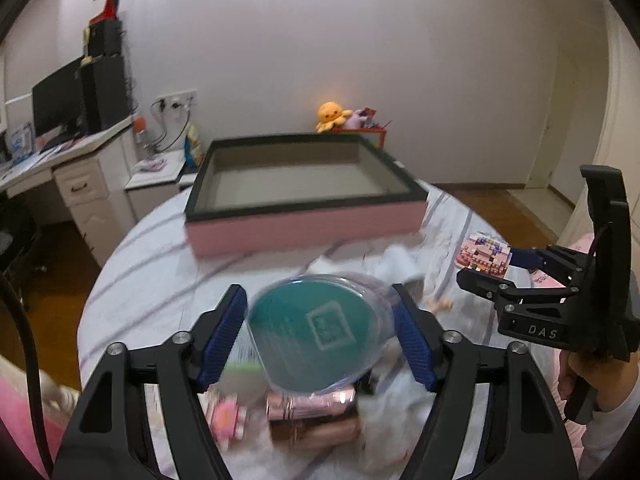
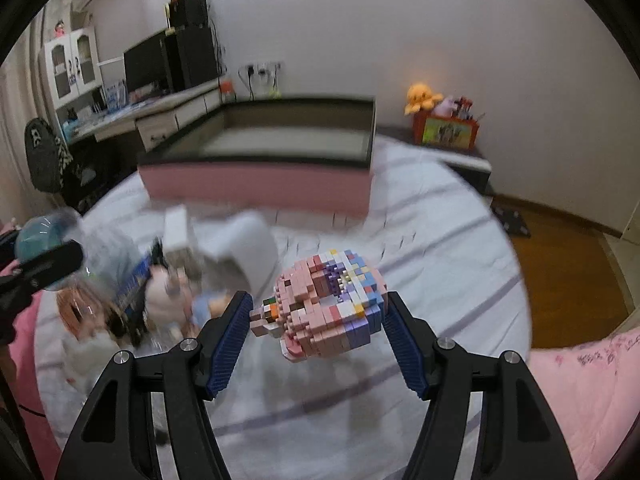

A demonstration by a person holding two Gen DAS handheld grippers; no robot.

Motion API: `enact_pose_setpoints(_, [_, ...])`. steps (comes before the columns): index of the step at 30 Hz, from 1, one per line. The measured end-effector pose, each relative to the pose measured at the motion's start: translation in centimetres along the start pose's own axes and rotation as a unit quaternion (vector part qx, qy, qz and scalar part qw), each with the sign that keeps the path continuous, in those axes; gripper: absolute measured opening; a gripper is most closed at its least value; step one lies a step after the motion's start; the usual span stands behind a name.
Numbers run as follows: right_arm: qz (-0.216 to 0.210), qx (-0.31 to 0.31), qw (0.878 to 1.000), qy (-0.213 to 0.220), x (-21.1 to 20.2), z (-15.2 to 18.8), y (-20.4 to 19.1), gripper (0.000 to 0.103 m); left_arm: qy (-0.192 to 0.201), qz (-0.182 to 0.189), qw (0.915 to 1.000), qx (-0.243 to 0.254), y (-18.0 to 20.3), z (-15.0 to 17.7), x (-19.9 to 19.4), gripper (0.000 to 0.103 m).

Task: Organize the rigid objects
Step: 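Carry the teal compact and pink block figure into the tray box with both tools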

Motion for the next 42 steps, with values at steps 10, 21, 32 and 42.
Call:
enact_pose_setpoints(10, [-0.026, -0.002, 0.999, 0.024, 1.1, -4.7, -0.9, 0.068, -0.048, 0.039, 0.998, -0.008, -2.1, -1.6, 5.1, 0.055])
enact_pose_setpoints(21, [-0.045, 0.021, 0.999, 0.004, 2.1, -3.2, 0.2, 0.068, -0.048, 0.054, 0.9974, -0.009, 0.0, 1.3, 3.0, 0.089])
enact_pose_setpoints(32, [-0.044, 0.02, 0.999, 0.008, 1.7, -3.5, 0.5, 0.068, -0.062, 0.044, 0.9971, -0.006, 1.0, 0.1, 4.8, 0.075])
enact_pose_setpoints(42, [-0.064, -0.003, 0.997, 0.035, 1.9, -7.0, -2.2, 0.068, -0.034, -0.003, 0.9992, 0.02, -3.4, -6.3, 6.4, 0.075])
Point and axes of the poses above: each gripper's, at about its wrist camera, not at the fingertips, and x roughly the way its jaws point, y to its right, z to its underside, the point moved 1 cm from there along x, roughly the way its jaws point, and after that the axes turned 15 degrees about x, right-handed, at the moved point
